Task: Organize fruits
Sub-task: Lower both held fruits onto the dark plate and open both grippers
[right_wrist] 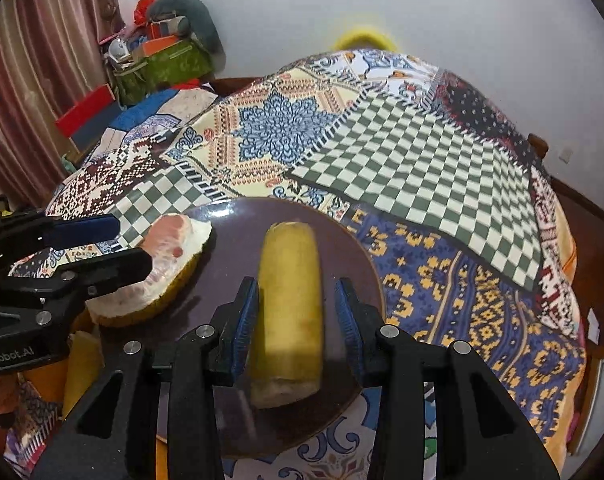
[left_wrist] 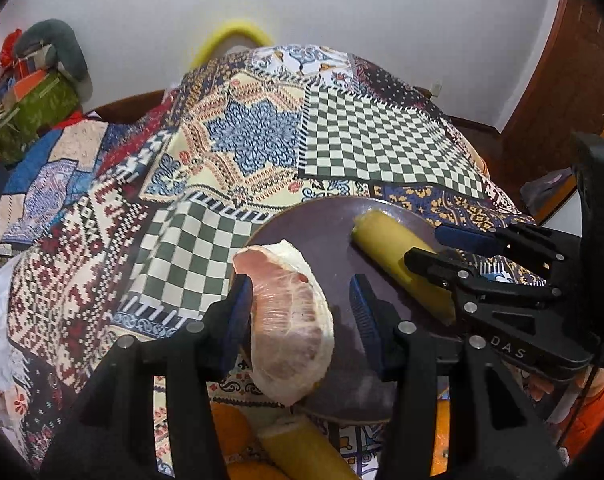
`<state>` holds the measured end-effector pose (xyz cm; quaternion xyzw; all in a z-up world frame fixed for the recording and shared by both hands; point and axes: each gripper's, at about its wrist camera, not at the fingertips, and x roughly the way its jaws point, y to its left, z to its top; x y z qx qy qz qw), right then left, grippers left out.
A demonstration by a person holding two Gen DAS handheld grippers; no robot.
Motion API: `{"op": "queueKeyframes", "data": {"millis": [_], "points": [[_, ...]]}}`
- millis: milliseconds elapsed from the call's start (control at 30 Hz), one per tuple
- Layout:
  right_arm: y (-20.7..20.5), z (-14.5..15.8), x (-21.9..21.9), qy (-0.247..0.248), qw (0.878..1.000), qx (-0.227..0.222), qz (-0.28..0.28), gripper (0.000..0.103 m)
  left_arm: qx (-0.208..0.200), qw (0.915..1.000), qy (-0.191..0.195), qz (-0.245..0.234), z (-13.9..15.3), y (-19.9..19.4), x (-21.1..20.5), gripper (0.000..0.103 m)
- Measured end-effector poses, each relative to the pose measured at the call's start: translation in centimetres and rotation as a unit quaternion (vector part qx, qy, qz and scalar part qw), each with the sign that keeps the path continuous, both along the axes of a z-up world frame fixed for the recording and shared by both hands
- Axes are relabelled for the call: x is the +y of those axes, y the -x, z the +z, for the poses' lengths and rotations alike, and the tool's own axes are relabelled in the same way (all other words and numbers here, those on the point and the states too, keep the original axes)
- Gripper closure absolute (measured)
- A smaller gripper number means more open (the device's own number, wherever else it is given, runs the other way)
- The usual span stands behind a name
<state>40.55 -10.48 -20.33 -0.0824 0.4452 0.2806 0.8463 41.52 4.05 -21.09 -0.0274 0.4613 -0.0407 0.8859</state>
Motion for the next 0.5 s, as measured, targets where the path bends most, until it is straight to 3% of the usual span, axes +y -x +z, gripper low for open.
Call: {"op": "queueKeyframes", "data": {"millis": [500], "points": [[4.5,4.6,-2.7,-0.018,0.999,-0.032,-0.03,0.066,-0.078,0.9967,-0.02,0.007,6.8,6.4,-0.1,0.045]]}}
